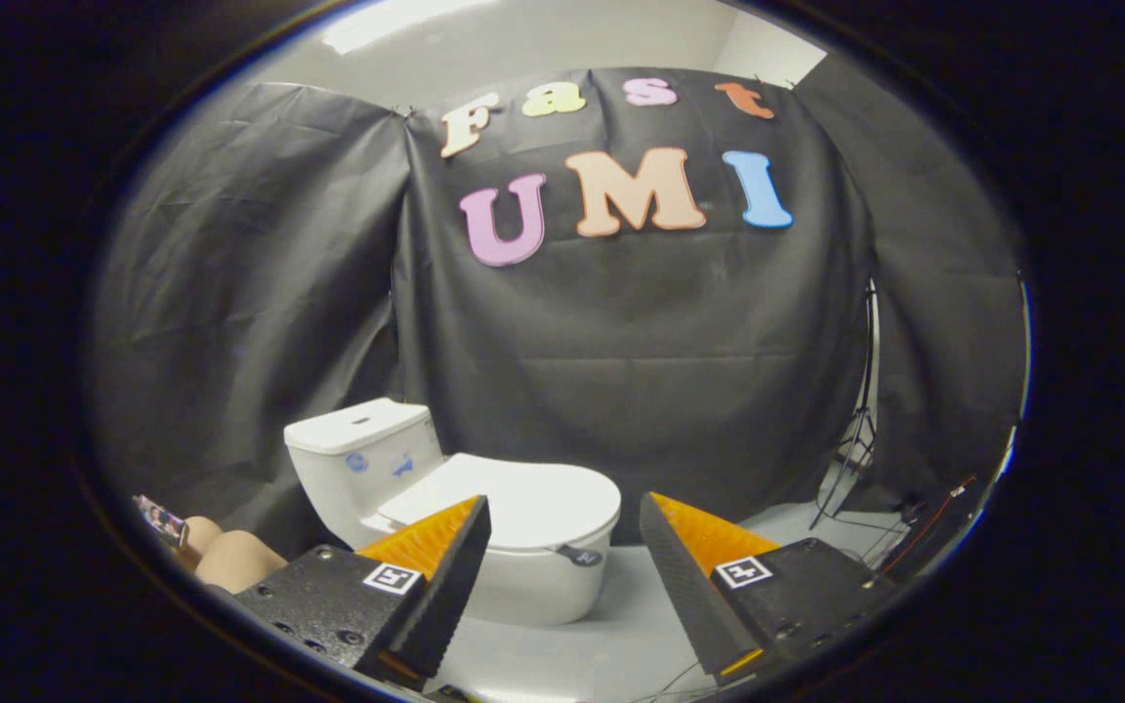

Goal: Open the toilet lid.

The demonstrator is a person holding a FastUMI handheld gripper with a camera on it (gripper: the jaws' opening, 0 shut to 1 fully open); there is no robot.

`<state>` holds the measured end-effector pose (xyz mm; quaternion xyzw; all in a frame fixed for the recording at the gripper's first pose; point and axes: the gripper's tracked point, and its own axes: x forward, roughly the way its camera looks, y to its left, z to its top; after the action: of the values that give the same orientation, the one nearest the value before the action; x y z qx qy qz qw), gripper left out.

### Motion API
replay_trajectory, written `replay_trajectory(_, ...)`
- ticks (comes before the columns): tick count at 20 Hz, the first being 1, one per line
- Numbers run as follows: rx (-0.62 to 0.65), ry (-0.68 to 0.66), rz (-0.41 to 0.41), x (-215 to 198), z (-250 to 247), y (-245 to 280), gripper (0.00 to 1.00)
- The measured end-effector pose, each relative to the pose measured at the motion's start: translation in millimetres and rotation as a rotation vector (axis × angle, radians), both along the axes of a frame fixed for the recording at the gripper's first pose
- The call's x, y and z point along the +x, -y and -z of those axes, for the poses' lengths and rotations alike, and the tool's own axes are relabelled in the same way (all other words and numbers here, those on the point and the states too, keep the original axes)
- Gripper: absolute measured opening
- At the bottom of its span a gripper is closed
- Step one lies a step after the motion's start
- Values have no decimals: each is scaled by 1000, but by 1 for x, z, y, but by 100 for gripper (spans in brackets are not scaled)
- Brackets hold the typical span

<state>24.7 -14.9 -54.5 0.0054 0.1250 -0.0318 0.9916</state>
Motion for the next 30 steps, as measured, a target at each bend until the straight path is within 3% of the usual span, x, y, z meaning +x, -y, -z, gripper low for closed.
replay_trajectory(4, 181, -78, -17, 19, 10, -4, 96)
replay_trajectory(13, 400, -251, 21, 148, 34, 27, 95)
replay_trajectory(18, 495, -357, 74, 194, 100, 41, 95)
replay_trajectory(23, 590, -457, 152, 205, 172, 61, 96)
replay_trajectory(26, 682, -493, 195, 207, 200, 67, 93)
replay_trajectory(28, 763, -514, 179, 209, 209, 66, 89)
replay_trajectory(30, 864, -531, 146, 215, 212, 54, 74)
